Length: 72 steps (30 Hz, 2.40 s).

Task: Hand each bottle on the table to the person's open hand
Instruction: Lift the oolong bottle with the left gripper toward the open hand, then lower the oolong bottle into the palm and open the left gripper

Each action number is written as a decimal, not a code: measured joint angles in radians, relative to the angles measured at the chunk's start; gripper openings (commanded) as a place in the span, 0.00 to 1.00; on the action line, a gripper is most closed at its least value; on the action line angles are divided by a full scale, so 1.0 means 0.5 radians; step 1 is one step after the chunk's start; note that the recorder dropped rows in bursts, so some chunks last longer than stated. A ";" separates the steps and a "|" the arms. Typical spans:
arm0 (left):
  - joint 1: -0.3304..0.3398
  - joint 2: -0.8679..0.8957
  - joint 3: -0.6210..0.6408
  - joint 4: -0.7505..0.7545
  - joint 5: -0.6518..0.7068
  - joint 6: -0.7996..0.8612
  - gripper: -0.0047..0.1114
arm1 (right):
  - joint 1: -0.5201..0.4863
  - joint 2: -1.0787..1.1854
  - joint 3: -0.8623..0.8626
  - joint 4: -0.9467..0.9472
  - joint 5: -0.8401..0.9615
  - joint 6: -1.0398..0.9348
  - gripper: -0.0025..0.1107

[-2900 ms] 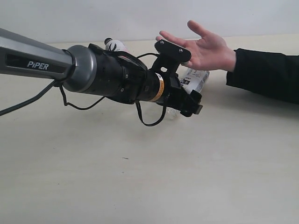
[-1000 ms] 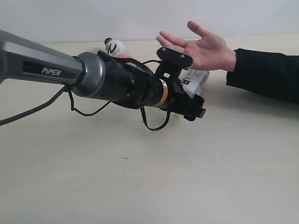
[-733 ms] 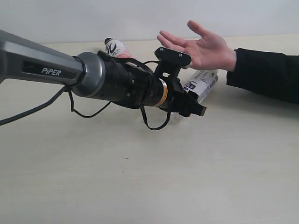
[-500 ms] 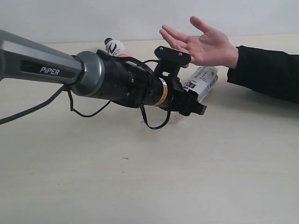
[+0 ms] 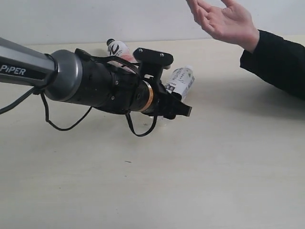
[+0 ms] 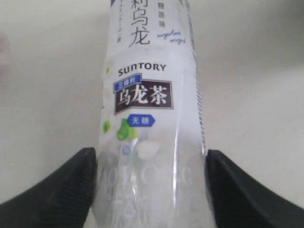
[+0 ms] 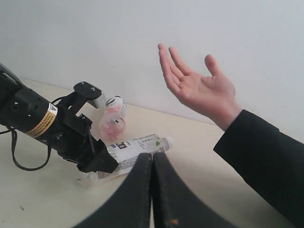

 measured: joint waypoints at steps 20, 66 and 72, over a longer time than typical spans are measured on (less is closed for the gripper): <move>0.000 -0.811 0.449 -0.258 0.559 0.000 0.04 | 0.000 0.000 0.000 0.000 0.000 0.000 0.03; -0.499 0.094 -0.583 0.045 0.992 -1.143 0.04 | 0.000 0.000 0.000 0.000 0.000 0.000 0.03; -0.460 0.094 -0.583 0.042 0.950 -1.143 0.04 | 0.000 0.000 0.000 0.000 0.000 0.000 0.03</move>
